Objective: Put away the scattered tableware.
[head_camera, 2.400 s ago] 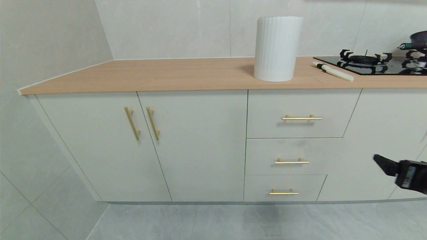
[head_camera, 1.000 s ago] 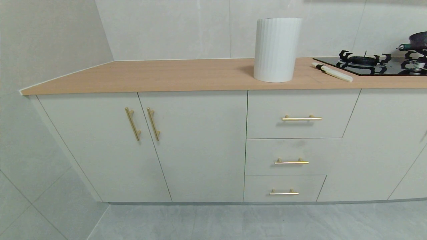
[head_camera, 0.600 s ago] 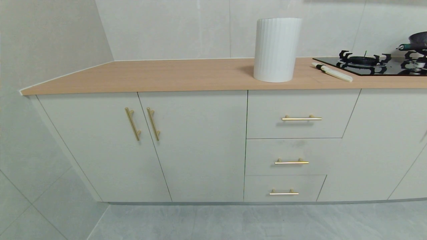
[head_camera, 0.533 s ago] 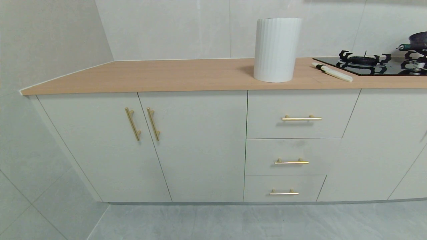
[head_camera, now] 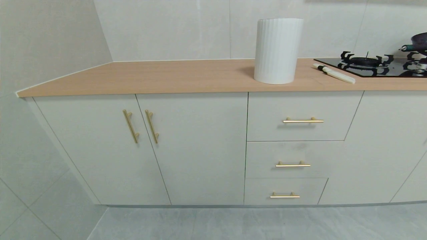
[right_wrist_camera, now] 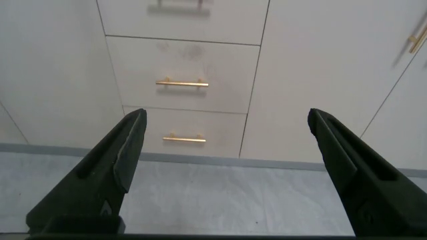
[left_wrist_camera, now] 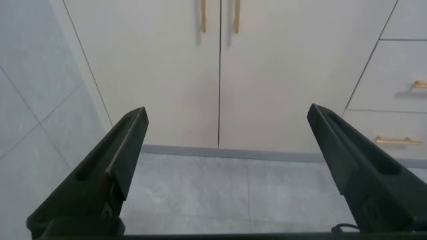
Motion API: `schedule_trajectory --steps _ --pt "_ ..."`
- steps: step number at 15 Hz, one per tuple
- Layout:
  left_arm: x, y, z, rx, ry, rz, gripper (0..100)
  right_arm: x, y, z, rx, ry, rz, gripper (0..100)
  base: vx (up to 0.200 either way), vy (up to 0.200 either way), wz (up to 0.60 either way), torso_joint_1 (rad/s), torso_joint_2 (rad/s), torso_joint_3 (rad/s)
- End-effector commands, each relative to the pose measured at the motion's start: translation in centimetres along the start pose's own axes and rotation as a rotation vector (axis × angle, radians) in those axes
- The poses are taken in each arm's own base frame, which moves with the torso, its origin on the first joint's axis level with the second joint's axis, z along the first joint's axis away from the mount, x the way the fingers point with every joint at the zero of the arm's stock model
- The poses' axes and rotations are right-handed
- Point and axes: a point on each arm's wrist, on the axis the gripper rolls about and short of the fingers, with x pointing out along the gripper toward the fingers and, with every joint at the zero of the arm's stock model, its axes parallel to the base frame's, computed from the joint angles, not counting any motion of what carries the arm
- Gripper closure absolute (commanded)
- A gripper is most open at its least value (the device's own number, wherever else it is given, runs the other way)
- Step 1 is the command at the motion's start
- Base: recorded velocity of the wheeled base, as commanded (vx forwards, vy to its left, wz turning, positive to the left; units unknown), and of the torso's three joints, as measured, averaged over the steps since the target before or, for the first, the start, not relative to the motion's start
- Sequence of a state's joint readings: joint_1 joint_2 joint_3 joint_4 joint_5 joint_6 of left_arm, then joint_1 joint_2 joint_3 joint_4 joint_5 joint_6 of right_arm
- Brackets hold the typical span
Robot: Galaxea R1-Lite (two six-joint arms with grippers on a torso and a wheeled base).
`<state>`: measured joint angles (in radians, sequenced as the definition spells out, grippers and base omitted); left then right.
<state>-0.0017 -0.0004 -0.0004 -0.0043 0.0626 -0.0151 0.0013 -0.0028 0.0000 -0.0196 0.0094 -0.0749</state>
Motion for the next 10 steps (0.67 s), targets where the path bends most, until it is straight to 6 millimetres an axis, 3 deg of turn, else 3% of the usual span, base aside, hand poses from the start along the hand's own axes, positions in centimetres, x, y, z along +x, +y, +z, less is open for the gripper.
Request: schedule_trajectory --steps 1,10 --pt "0.01 0.00 -0.01 0.000 0.000 0.001 0 0.02 0.00 0.01 0.000 0.002 0.002 0 0.200 0.000 0.00 0.002 0.01 -0.007" --pt "0.01 0.00 -0.01 0.000 0.000 0.001 0 0.02 0.00 0.01 0.000 0.002 0.000 0 0.200 0.000 0.00 0.002 0.00 0.003"
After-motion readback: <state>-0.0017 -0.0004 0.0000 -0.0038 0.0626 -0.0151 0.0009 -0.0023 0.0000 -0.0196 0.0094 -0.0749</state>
